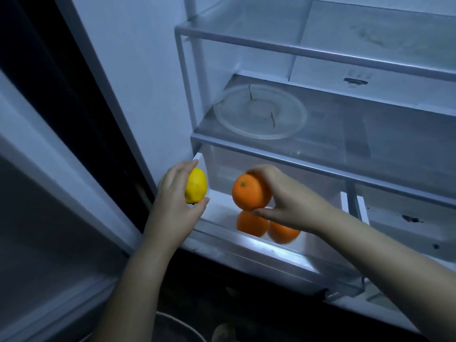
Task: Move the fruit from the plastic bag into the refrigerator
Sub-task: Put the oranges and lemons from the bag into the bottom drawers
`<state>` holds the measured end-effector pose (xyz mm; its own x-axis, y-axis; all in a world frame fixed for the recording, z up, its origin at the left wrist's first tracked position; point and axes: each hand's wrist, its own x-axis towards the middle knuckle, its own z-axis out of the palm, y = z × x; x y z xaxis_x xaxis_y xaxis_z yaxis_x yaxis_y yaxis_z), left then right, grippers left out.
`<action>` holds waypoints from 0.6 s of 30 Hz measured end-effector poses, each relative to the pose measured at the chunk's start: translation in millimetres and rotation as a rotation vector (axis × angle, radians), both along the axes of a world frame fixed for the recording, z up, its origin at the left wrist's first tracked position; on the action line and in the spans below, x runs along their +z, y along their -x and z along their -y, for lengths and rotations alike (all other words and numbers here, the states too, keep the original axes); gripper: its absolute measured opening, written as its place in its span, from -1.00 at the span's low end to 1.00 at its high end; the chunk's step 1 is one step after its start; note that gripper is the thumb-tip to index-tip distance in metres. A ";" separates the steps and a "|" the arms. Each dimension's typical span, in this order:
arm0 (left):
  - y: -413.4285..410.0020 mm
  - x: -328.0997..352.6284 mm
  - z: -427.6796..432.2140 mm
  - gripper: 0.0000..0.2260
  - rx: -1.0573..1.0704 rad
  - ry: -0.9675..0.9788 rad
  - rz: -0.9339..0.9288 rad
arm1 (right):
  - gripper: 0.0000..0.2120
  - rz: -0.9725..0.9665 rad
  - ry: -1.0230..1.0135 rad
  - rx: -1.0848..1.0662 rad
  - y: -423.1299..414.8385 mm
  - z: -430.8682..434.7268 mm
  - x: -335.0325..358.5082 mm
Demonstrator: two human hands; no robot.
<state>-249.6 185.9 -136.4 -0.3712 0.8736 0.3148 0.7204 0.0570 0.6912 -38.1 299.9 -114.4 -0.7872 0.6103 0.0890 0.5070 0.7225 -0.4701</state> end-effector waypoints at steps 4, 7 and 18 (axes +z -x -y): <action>8.5 -10.6 -4.8 -0.35 -0.070 0.020 -0.016 | -0.28 0.110 -0.009 0.063 30.6 -22.4 -27.7; 12.0 -15.1 -7.8 -0.35 -0.076 0.016 -0.014 | -0.12 0.180 0.032 0.083 50.3 -36.1 -54.7; 11.1 -17.1 -4.2 -0.39 -0.065 0.018 -0.005 | -0.24 0.266 0.121 0.031 87.3 -49.1 -112.4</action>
<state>-260.7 190.1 -153.5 -0.3122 0.9012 0.3005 0.7268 0.0229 0.6865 -125.3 349.0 -226.8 -0.7917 0.5790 -0.1951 0.6024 0.6865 -0.4071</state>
